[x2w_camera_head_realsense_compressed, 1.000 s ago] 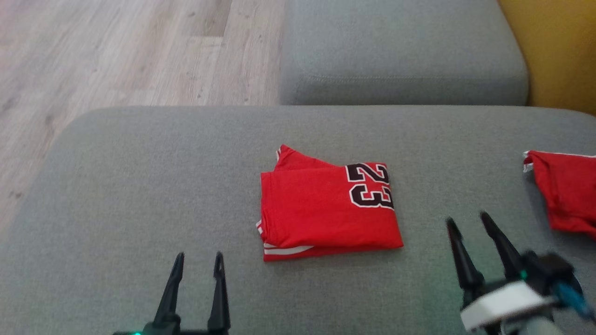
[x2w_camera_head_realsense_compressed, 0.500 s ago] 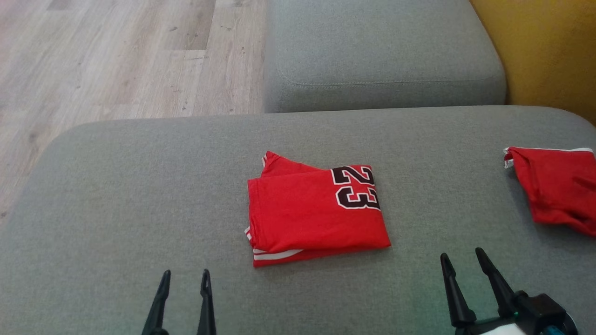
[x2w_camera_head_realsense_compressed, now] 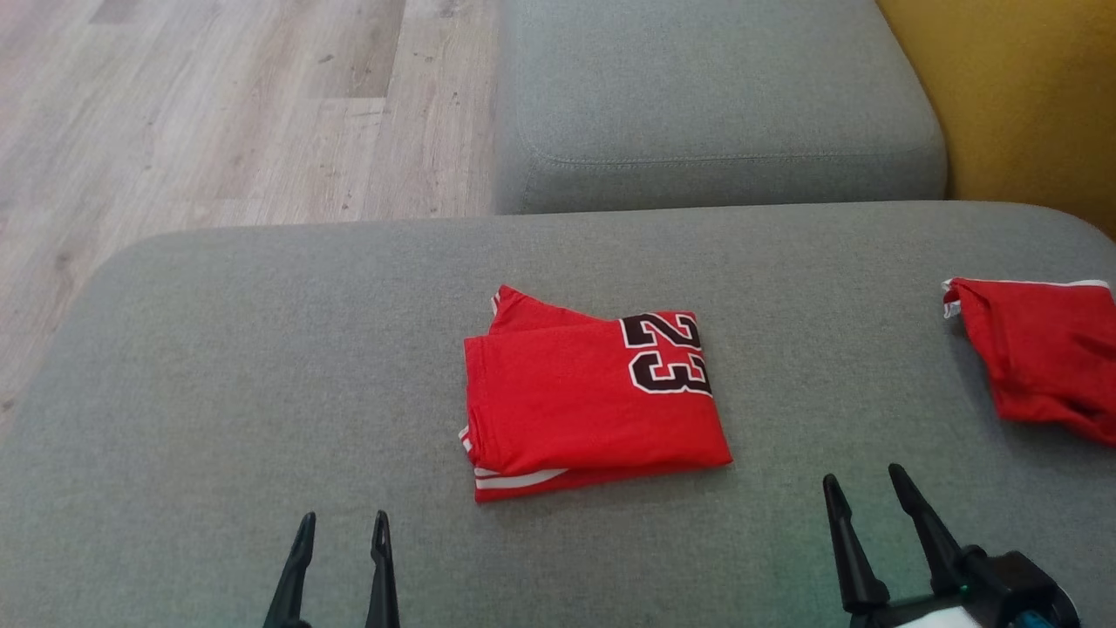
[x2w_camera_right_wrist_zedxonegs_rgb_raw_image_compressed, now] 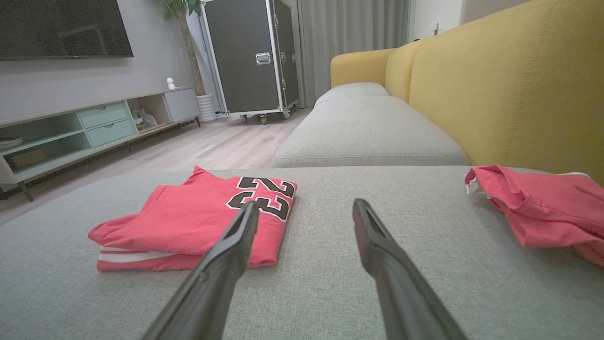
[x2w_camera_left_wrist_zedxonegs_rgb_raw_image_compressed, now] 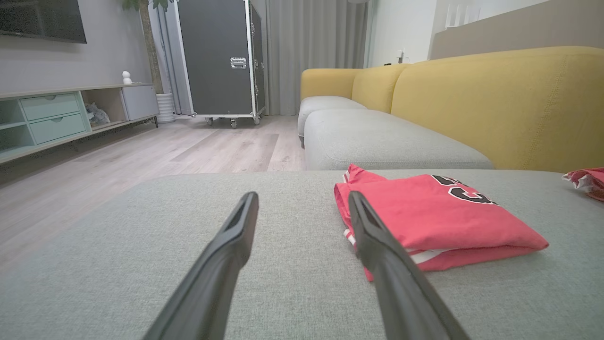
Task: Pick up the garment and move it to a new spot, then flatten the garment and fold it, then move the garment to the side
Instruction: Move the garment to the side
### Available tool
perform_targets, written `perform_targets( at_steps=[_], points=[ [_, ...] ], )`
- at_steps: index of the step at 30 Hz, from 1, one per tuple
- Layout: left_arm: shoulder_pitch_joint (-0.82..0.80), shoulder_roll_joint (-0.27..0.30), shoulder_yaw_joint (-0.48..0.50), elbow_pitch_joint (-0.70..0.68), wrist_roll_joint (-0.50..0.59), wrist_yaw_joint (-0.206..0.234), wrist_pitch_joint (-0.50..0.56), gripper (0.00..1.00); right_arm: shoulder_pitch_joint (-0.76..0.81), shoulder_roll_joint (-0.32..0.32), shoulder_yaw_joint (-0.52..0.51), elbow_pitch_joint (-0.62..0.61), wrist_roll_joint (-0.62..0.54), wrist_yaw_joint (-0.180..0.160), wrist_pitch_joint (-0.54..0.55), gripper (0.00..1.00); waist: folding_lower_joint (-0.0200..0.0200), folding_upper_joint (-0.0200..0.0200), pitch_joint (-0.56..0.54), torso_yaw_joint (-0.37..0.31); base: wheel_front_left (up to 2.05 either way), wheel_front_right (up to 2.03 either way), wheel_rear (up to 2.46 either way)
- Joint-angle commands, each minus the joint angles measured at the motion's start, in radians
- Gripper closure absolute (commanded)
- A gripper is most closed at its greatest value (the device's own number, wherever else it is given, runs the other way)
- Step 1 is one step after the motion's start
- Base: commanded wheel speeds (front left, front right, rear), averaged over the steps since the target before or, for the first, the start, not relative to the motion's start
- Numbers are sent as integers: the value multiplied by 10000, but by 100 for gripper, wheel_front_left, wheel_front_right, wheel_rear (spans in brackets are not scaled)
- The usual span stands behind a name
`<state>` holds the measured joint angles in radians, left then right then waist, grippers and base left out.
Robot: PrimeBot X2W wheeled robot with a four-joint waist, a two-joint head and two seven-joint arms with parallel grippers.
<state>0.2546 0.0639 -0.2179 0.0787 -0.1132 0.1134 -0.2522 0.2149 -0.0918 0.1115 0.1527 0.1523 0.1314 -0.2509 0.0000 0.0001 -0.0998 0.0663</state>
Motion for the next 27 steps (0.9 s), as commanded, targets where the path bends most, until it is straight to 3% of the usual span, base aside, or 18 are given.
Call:
perform_targets(
  at_steps=[1,20,27],
  points=[
    [-253,-122,412,-272,85,-14,-95,0,-429,-64,152,-326,-61,-7,-108,0,0,-1,-9,0,0,0,0],
    [-313,-135,344,-180,-77,-45,-95,0,-460,-147,24,-283,-160,-7,-108,0,0,-1,265,178,0,0,0],
    [-371,-136,117,-243,-650,-171,-95,0,-1247,-236,57,571,340,-7,-109,0,0,-1,632,446,0,0,0]
  ],
)
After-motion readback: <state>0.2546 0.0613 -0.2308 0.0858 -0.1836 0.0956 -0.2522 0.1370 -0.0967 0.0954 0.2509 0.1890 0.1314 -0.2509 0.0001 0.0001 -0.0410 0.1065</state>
